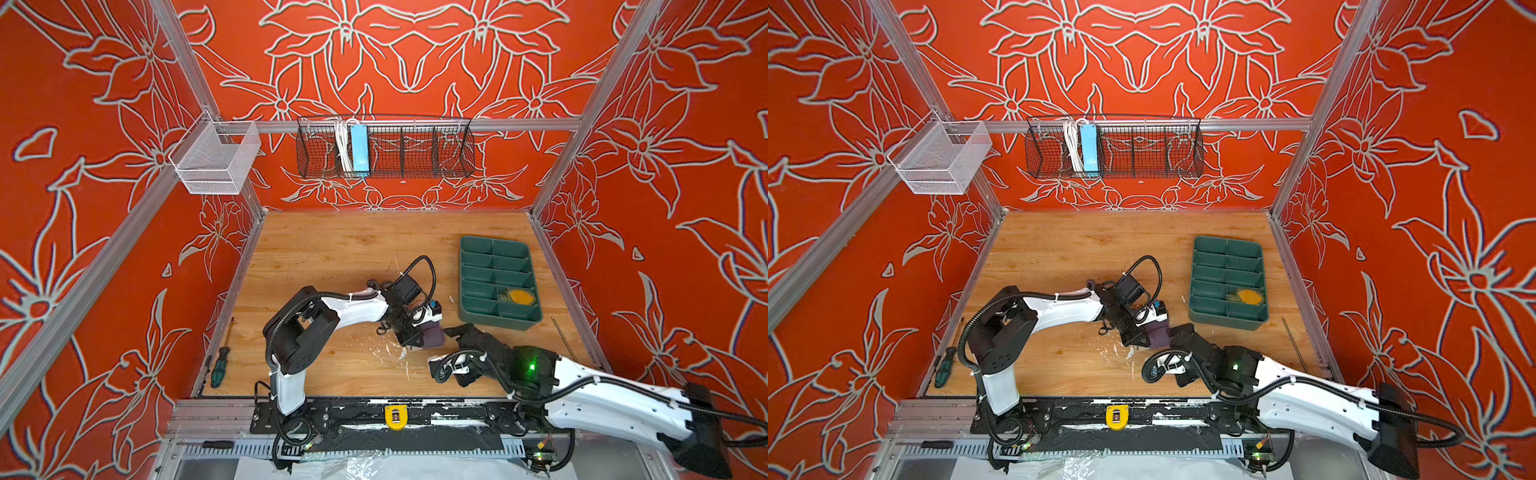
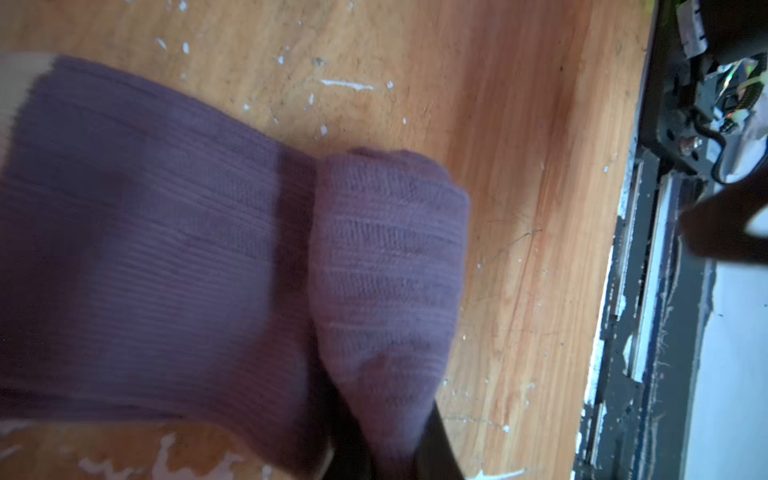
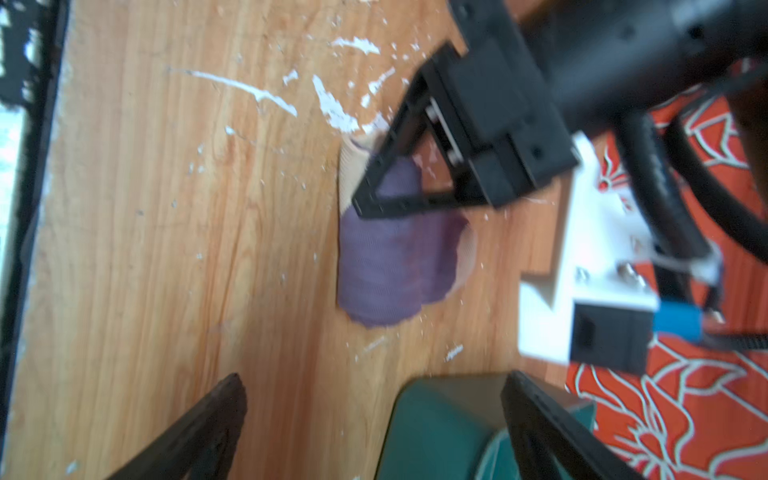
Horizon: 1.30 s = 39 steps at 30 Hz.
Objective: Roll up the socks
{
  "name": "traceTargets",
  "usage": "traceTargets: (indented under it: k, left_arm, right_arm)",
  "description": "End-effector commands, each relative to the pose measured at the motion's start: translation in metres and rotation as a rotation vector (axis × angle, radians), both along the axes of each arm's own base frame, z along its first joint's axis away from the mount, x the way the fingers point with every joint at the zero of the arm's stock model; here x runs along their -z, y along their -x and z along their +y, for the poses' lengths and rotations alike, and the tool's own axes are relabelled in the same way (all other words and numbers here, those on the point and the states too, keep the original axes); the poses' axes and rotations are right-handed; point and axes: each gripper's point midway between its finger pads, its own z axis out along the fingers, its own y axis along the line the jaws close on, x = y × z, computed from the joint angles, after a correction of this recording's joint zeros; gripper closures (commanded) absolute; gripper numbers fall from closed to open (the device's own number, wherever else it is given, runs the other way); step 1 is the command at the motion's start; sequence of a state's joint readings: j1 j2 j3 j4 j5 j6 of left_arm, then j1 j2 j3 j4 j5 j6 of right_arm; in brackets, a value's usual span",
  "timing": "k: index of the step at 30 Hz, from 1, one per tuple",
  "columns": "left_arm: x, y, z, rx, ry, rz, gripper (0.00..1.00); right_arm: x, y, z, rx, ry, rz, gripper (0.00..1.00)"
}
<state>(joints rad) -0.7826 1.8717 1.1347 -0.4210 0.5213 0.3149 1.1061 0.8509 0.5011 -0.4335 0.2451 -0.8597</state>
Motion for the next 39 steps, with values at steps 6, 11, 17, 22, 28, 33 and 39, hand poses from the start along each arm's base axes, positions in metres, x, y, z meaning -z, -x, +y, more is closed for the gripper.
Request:
traceTargets:
  k: [6, 11, 17, 22, 28, 33, 39]
  left_arm:
    - [0.035, 0.021, 0.017, -0.014, -0.103, 0.138, 1.0]
    - [0.035, 0.023, 0.018, -0.017, -0.101, 0.14, 1.0]
    - [0.033, 0.025, 0.017, -0.003, -0.08, 0.141, 1.0]
    - [0.025, 0.021, 0.016, -0.004, -0.066, 0.109, 1.0]
    - [-0.009, -0.001, 0.017, -0.062, 0.01, -0.097, 0.63]
    - [-0.051, -0.015, 0.023, -0.085, 0.09, -0.286, 0.49]
    - [-0.117, -0.048, 0.059, -0.304, 0.202, -0.691, 0.3]
  right_arm:
    - [0.041, -0.022, 0.023, 0.038, 0.024, -0.045, 0.18]
    - [0.059, -0.035, 0.021, 0.097, 0.05, -0.051, 0.34]
    - [0.08, -0.039, 0.014, 0.175, 0.108, -0.016, 0.69]
    - [0.085, -0.035, 0.013, 0.149, 0.137, -0.001, 0.94]
    - [0.096, -0.016, 0.01, 0.128, 0.17, 0.131, 1.0]
    - [0.095, -0.002, 0.013, 0.147, 0.15, 0.267, 1.0]
    - [0.087, 0.01, 0.019, 0.153, 0.127, 0.416, 1.0]
